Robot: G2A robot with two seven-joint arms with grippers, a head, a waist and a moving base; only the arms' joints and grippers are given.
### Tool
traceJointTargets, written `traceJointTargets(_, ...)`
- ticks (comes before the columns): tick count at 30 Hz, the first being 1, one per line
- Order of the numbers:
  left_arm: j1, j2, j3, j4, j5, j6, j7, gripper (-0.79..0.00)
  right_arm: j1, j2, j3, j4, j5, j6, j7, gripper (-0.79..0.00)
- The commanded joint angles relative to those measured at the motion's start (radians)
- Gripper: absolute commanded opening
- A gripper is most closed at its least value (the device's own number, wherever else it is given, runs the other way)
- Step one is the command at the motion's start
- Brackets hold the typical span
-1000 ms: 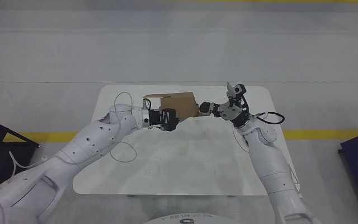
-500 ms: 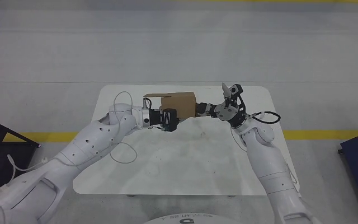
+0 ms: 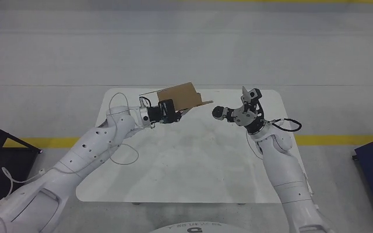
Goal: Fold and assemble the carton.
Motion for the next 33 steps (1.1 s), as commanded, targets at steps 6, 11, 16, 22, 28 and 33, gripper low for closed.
traceJointTargets(6,-0.003,-0.01,0.017,-0.011,0.072,-0.034,0.003,-0.785,0.023,-0.005,-0.022,0.015,0.026,-0.014,-0.023,0.0)
traceJointTargets(11,-0.006,-0.018,0.022,-0.011,0.103,-0.045,0.01,-0.785,0.032,-0.006,-0.028,0.025,0.028,-0.021,-0.032,0.0)
traceJointTargets(16,-0.003,-0.024,0.015,-0.006,0.104,-0.044,0.003,-0.785,0.035,-0.006,-0.038,0.025,0.015,-0.026,-0.035,0.0)
traceJointTargets(22,0.009,-0.032,-0.011,0.006,0.055,-0.029,-0.017,-0.785,0.02,-0.003,-0.025,0.015,0.033,-0.037,-0.016,0.0)
traceJointTargets(28,0.015,-0.038,-0.02,0.001,0.067,-0.028,-0.058,-0.785,-0.004,-0.001,-0.016,-0.007,0.062,-0.053,0.026,0.0)
traceJointTargets(33,0.018,-0.045,-0.018,-0.006,0.092,-0.024,-0.098,-0.785,-0.007,-0.003,-0.026,-0.013,0.071,-0.063,0.032,0.0)
